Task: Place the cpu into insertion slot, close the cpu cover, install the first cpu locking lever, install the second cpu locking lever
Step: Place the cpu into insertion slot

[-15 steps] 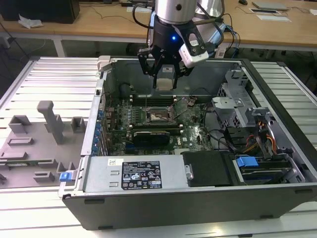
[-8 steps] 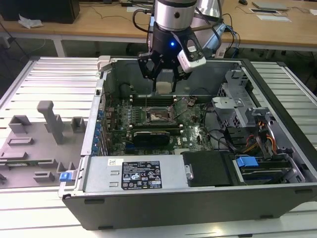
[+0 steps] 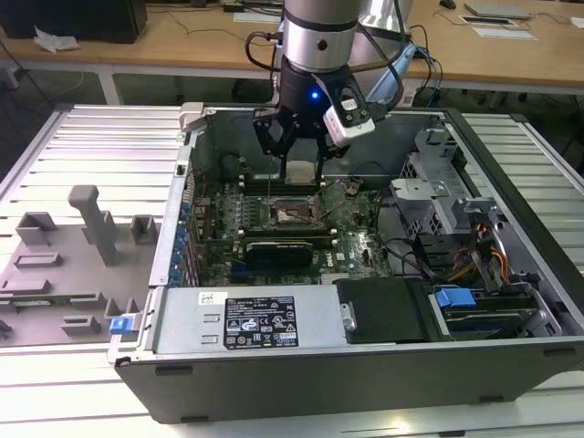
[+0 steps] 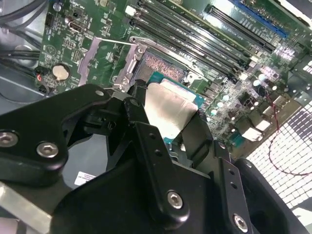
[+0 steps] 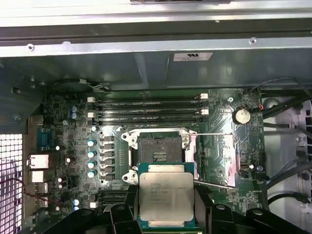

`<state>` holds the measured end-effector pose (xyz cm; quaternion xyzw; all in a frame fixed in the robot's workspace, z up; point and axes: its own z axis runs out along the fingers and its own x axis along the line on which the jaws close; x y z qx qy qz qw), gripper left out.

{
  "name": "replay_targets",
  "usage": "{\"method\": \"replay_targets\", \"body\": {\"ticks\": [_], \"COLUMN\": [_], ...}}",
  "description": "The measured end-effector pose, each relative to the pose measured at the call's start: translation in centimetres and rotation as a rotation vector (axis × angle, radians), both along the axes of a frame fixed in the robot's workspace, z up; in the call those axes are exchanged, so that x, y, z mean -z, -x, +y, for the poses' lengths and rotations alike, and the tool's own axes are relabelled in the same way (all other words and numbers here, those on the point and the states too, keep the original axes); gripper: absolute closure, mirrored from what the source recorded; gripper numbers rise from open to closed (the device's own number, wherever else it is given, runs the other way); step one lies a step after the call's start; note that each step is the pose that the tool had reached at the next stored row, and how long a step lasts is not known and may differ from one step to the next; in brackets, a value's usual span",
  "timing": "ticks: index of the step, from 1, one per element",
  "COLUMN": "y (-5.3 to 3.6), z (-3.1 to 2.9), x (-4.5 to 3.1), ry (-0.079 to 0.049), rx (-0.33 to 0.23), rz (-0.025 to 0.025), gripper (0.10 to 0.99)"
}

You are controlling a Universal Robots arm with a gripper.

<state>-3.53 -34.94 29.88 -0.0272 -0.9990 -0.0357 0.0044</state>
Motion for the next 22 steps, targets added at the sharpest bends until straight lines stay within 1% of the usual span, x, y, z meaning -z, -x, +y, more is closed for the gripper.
{"method": "replay_targets", "body": {"ticks": [2, 4, 5, 7, 8, 11, 15, 17, 22], "y": [0.00, 0.00, 0.00, 0.00, 0.00, 0.00, 0.00, 0.00, 0.00], "z": [0.00, 0.00, 0.00, 0.00, 0.00, 0.00, 0.00, 0.00, 0.00], "x": [0.03, 0.07, 0.10, 0.12, 0.14, 0.23, 0.28, 0.32, 0.38], "ry": [0.000, 0.000, 0.000, 0.000, 0.000, 0.000, 0.000, 0.000, 0.000], "rx": [0.027, 0.090, 0.139, 0.172, 0.201, 0.315, 0.389, 0.442, 0.529], "rz": [-0.0001, -0.0001, -0.0001, -0.0001, -0.0001, -0.0001, -0.0002, -0.0001, -0.0002], "gripper": [0.545, 0.545, 0.545, 0.545, 0.545, 0.545, 0.545, 0.545, 0.545]}}
